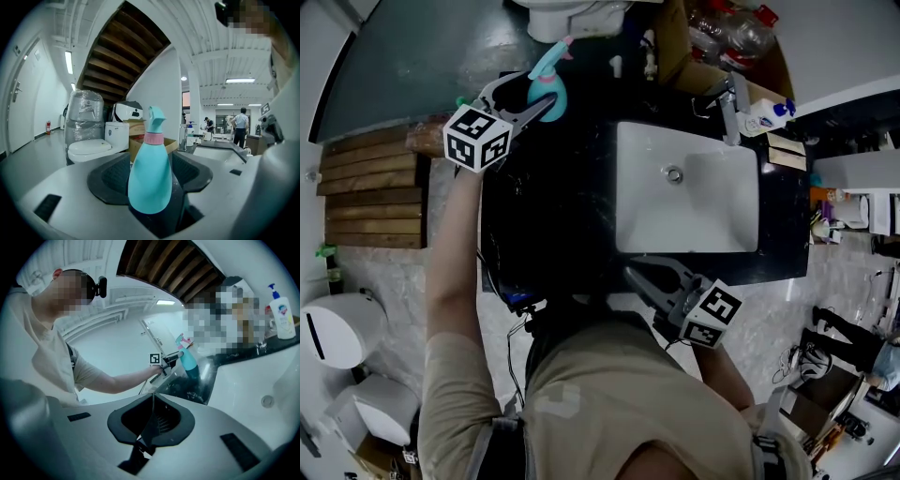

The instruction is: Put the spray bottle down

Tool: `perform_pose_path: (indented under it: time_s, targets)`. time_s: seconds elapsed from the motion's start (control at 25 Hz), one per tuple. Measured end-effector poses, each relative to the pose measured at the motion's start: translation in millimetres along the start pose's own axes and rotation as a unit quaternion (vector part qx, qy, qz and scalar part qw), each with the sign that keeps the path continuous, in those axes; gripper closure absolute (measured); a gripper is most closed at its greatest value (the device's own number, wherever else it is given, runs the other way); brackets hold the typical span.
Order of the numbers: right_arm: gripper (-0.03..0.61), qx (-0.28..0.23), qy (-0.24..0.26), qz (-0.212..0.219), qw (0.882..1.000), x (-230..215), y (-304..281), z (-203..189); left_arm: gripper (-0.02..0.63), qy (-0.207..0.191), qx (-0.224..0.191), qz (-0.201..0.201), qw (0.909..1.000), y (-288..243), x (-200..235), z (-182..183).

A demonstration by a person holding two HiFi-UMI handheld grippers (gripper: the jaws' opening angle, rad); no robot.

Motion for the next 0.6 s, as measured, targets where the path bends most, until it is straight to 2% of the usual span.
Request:
perform_pose_path:
  time_s: [0.16, 0.28, 0.4, 0.52, 0.6]
  targets:
    - [0.555, 0.011, 0.087, -0.010, 0.996, -12.5, -7.0, 32.2, 0.333, -0.007, 0.008, 0.010, 0.9999, 10.0, -2.2, -3.8]
    - [0.555, 0.010, 0.172, -0.028, 0.985, -24.4, -13.8, 71.4, 0.328, -0.003, 0.007, 0.016, 0.9999, 21.3, -4.4, -7.7]
    - [0.555, 0.027, 0.280, -0.037, 0.959, -34.7, -27.8, 113.0, 0.328, 0.000, 0.007, 0.018, 0.9998, 33.1, -11.8, -13.6]
    - [0.554, 0.075, 0.358, -0.055, 0.929, -46.4, -50.1, 142.7, 0.330, -0.002, 0.018, 0.022, 0.9996, 45.8, -21.7, -22.4]
    - [0.537, 0.101, 0.410, -0.065, 0.904, -56.0, -68.1, 159.9, 0.330, -0.007, 0.028, 0.026, 0.9992, 52.6, -27.6, -27.6]
Point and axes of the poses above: the fingertips, and each gripper's own axes: y backward along the fingers, x to its left, z out of its top, the point moved 4 cm from there along y, backward along the fingers, and after that the axes turned 3 degrees about y, right-handed, at the moved point
